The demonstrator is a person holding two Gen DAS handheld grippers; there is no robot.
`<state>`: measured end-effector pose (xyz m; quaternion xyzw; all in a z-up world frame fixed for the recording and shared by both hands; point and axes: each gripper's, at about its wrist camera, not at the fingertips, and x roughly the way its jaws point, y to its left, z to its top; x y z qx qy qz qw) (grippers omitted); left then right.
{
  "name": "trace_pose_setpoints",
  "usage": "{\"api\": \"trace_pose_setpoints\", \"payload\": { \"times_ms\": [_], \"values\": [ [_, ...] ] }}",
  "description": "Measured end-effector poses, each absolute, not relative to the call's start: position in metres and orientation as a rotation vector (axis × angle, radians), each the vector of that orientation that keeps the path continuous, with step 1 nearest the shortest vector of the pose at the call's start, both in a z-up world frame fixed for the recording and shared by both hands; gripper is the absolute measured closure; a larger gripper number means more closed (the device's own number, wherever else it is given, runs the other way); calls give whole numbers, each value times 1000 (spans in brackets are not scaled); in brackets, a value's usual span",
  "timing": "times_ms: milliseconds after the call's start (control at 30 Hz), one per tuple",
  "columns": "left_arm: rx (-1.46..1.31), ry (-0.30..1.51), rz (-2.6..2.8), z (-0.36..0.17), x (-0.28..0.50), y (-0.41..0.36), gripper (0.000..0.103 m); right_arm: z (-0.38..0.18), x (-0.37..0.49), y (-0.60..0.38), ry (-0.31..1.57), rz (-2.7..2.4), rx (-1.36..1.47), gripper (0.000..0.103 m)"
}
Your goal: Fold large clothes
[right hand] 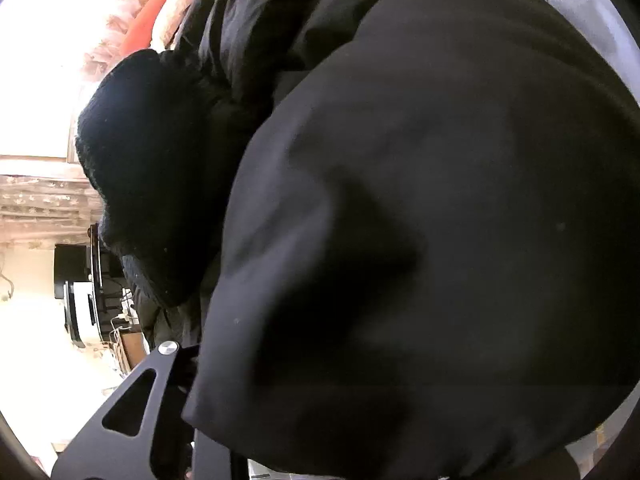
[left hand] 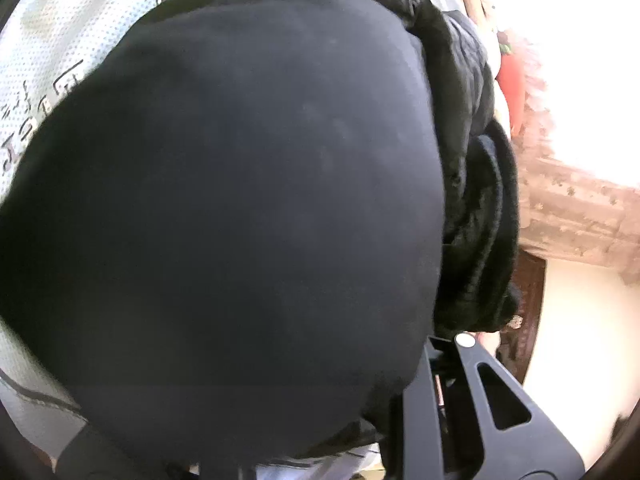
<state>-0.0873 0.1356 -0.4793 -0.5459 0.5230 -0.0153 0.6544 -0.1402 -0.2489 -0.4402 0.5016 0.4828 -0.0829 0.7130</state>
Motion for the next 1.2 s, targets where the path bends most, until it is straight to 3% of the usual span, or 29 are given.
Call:
{"api": "trace_pose_setpoints", "payload": {
  "times_ms": [167, 333, 733, 933, 1200],
  "values": [
    [-1135, 1122, -161, -426, -65, 129, 80, -383, -116, -252, 986, -16, 899, 76],
    [-1087, 1001, -291, -369, -10, 122, 80, -348, -76, -266, 900, 40, 906, 76],
    [-1072, 774, -426, -316, 171, 92, 80, -297, 48, -289, 748, 106, 856, 76],
    [-1071, 755, -414, -323, 268, 81, 80, -297, 158, -307, 780, 52, 855, 76],
    [-980, 814, -336, -367, 427, 58, 76, -345, 342, -310, 919, -28, 699, 74]
  ]
}}
